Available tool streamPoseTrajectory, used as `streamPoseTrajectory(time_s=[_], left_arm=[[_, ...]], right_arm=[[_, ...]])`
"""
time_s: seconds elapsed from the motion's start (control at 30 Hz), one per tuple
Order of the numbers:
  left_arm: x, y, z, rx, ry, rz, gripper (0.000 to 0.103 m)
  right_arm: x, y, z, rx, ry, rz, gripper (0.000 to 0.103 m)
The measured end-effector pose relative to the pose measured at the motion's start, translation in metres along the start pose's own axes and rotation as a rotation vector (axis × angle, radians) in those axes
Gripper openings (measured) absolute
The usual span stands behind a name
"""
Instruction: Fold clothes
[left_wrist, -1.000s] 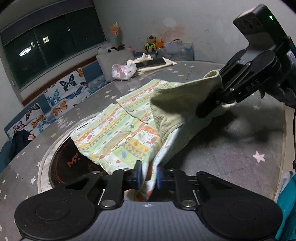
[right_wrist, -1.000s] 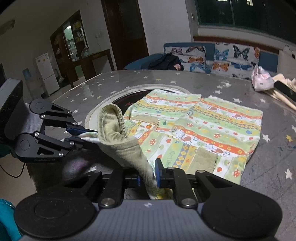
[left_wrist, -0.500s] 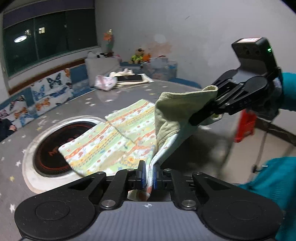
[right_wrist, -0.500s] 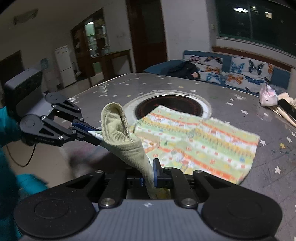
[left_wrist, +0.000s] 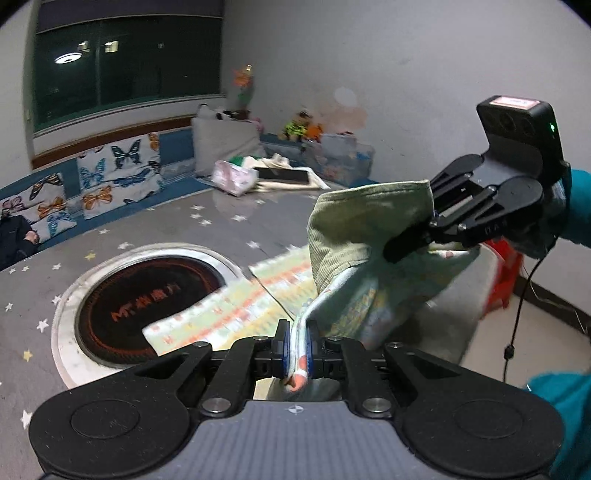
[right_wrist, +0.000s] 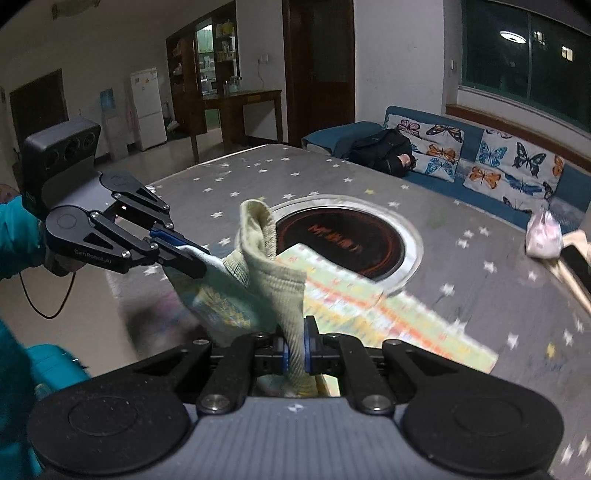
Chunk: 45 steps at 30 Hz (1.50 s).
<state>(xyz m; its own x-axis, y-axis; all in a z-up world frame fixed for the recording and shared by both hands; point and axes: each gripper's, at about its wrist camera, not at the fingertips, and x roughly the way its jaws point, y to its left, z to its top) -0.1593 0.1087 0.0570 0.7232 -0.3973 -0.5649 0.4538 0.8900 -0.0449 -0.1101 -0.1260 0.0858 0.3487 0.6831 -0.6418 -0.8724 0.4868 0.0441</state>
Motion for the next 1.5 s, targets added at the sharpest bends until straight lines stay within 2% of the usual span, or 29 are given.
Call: streamPoseTrajectory(time_s=[0.2,0.4,0.63,0.77,0.8,0.97,1.17,1.33,1.43,1.5], left_arm=[[0.036,0.041,0.017,-0.087,-0.001,0.036,0.009],[0.081,0.083,0.023,-0.165,0.048,0.072,0.009],[0.126,0.116,0.014,-0.260,0.119,0.113,0.009],[0.140,0.126,0.007,-0.298,0.152,0.125,0.012],[0.142,0.127,0.006,-0.303,0.158,0.128,0.014],[0.143,0.132,0.003,-0.321,0.161,0.149,0.024],[0.145,0.135,0.003,-0.325,0.166,0.167,0.024],[0.147,0.134,0.005,-0.318,0.175,0.198,0.024],[0.148,0.133,0.006,-0.314,0.176,0.215,0.024],[0.149,0.132,0.007,-0.312,0.178,0.220,0.024]], right_arm=[[0.039,-0.035,0.030,-0.020,0.030,-0.021,0.006],[0.085,-0.071,0.044,-0.022,0.063,-0.028,0.006],[0.145,-0.102,0.038,0.038,0.098,-0.051,0.007],[0.163,-0.112,0.024,0.095,0.091,-0.084,0.018],[0.162,-0.112,0.022,0.098,0.083,-0.096,0.022],[0.141,-0.112,0.008,0.133,0.029,-0.169,0.025],[0.105,-0.109,-0.020,0.206,-0.002,-0.240,0.025],[0.086,-0.122,-0.040,0.294,-0.007,-0.319,0.026],[0.081,-0.133,-0.046,0.351,-0.019,-0.347,0.027],[0.082,-0.141,-0.052,0.404,-0.024,-0.331,0.027]])
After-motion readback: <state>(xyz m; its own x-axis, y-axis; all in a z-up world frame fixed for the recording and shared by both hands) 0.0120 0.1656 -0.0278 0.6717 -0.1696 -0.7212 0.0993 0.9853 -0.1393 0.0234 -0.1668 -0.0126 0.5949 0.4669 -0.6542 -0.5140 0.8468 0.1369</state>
